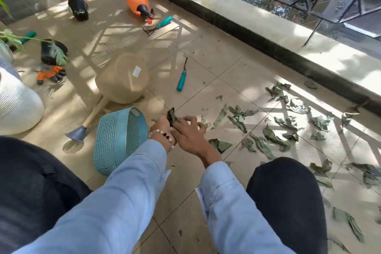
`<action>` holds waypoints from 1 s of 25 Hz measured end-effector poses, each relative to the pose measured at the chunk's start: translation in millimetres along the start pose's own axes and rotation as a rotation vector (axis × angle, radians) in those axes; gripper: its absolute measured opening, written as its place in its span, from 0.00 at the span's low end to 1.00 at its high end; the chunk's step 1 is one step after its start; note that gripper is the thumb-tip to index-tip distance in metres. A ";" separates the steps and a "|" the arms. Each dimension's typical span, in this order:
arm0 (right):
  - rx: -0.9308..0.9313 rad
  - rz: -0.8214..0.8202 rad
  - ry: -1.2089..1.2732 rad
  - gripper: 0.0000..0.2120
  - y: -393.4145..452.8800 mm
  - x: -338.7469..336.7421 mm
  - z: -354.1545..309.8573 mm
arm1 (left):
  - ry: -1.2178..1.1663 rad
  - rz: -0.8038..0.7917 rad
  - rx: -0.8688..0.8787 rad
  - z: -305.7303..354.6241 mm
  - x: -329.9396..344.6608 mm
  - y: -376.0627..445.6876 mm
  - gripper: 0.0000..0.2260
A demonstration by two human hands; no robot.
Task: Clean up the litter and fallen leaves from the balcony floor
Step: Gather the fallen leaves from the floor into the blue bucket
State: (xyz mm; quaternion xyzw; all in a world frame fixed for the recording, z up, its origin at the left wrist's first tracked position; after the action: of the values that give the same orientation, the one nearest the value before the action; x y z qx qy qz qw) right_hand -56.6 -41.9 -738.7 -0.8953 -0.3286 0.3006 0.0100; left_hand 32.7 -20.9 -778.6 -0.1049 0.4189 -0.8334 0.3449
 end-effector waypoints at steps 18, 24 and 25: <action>0.389 0.108 -0.108 0.28 96.8 -8.0 184.7 | -0.079 0.078 -0.089 -54.9 -29.6 85.3 0.12; 0.313 0.003 -0.427 0.38 88.7 67.8 169.7 | -0.077 0.167 -0.060 -57.0 -41.5 85.6 0.09; 0.261 -0.012 -0.439 0.35 82.0 85.0 160.5 | -0.057 0.185 -0.049 -56.9 -44.6 84.9 0.10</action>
State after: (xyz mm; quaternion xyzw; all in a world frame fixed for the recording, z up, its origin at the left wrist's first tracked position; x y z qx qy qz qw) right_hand -45.0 -84.5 -933.0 -0.7975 -0.2868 0.5278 0.0558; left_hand 80.7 9.4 -874.6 -0.0977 0.4372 -0.7841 0.4296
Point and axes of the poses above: each hand's wrist, its own y-axis towards the middle knuckle, its own x-axis out of the palm, z = x × y, the point moved 9 cm from there along y, towards the middle knuckle, and after that the axes turned 8 degrees about y, right-handed, at the moved point
